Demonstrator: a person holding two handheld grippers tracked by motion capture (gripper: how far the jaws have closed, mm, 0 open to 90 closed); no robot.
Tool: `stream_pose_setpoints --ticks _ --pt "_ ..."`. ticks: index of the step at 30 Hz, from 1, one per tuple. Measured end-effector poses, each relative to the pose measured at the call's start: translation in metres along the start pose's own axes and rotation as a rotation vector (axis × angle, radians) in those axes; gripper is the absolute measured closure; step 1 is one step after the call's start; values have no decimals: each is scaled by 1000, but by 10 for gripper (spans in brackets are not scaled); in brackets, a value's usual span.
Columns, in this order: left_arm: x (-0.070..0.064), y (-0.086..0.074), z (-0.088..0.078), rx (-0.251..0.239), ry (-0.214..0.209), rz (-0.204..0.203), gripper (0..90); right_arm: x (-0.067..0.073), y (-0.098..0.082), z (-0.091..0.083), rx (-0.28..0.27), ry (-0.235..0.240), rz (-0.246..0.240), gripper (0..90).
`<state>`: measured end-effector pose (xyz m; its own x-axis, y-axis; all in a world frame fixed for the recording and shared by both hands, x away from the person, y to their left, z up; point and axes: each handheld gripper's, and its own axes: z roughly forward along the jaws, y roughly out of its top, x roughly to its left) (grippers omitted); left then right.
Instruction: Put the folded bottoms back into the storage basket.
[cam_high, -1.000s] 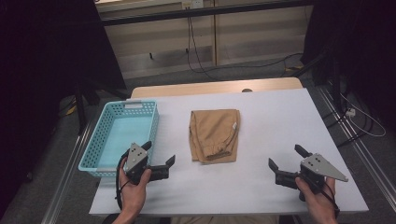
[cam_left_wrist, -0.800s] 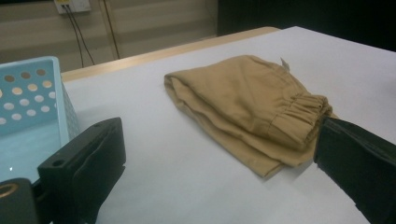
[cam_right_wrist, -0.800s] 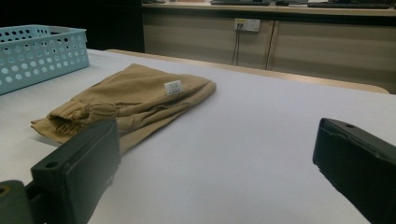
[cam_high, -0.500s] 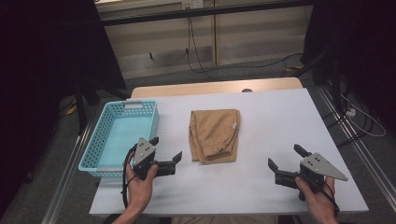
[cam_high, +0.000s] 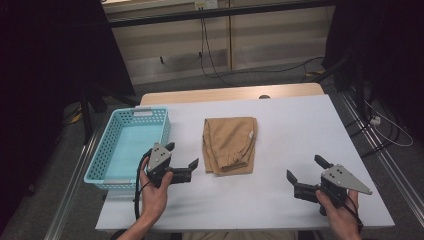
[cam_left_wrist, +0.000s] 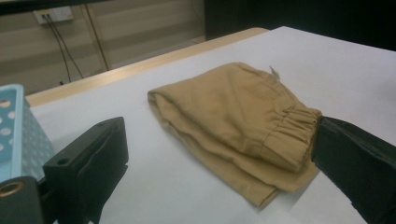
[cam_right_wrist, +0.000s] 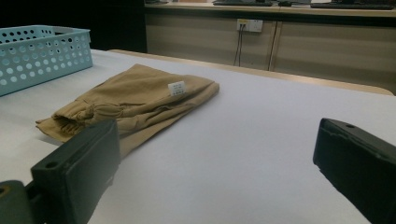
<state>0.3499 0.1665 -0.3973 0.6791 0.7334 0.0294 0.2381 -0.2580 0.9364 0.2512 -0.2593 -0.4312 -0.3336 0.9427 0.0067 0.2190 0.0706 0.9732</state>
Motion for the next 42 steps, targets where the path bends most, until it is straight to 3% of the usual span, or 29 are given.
stream_pose_setpoints --ticks 3,5,11,14,17,22,25,32,37,39,42 --pt "1 4 6 12 2 -1 47 0 0 0 3 0 1 8" --pt "3 6 9 20 -19 -20 50 1 0 0 4 4 -1 7" --pt "5 13 25 57 -54 -15 58 -1 -1 0 4 5 4 8" --pt "6 16 29 58 -47 -18 59 -1 -1 0 4 8 5 8" --pt "9 20 33 79 -52 -44 76 0 0 -1 3 11 3 7" --pt "12 24 45 106 -63 -46 73 -1 -1 0 6 9 6 8" --pt "15 28 50 116 -89 -64 73 0 -1 0 5 12 3 8" --pt "22 39 63 136 -83 -58 73 -1 -1 0 9 12 3 9" --pt "29 45 76 155 -64 -74 73 -1 -1 -1 10 10 4 8" --pt "32 47 81 173 -57 -101 70 -1 -1 0 9 7 3 9" --pt "36 51 87 187 -50 -100 68 -1 -1 0 6 4 4 9"
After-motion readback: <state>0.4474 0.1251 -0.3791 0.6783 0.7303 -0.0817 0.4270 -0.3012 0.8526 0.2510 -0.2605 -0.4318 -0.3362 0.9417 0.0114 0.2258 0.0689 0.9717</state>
